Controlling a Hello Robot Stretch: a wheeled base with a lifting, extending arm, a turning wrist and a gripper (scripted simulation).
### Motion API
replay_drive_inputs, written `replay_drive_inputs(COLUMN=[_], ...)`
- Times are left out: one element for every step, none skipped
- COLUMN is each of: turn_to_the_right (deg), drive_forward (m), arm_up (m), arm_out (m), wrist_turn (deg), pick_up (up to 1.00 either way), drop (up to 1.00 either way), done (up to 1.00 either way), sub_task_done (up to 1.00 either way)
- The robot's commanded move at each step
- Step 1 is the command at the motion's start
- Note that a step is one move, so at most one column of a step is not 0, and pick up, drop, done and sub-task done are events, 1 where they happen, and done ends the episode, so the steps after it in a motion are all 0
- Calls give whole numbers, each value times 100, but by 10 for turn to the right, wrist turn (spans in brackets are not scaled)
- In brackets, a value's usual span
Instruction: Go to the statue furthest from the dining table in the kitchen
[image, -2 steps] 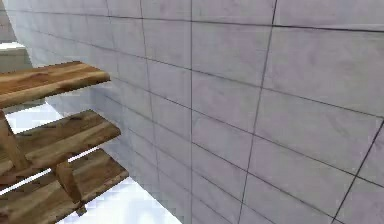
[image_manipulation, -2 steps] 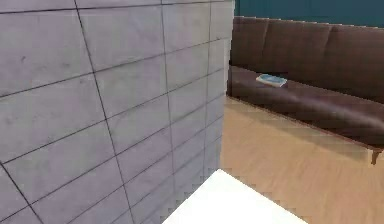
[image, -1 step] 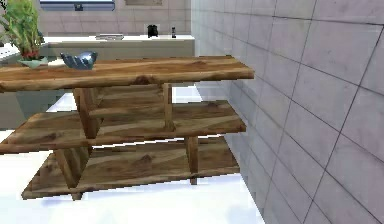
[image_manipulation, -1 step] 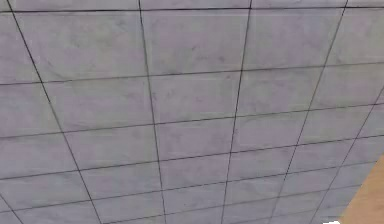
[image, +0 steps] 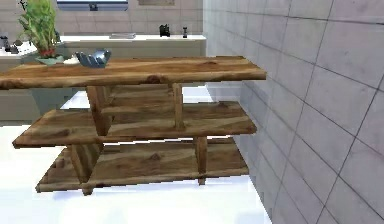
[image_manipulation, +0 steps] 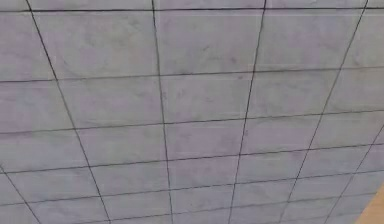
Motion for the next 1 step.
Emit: replay_drive_inputs(turn_to_the_right=[0], drive_forward=[55], arm_up=[0], arm_out=[0], wrist_turn=[0], pick_up=[0], drop=[0], done=[0], sub_task_done=[0])
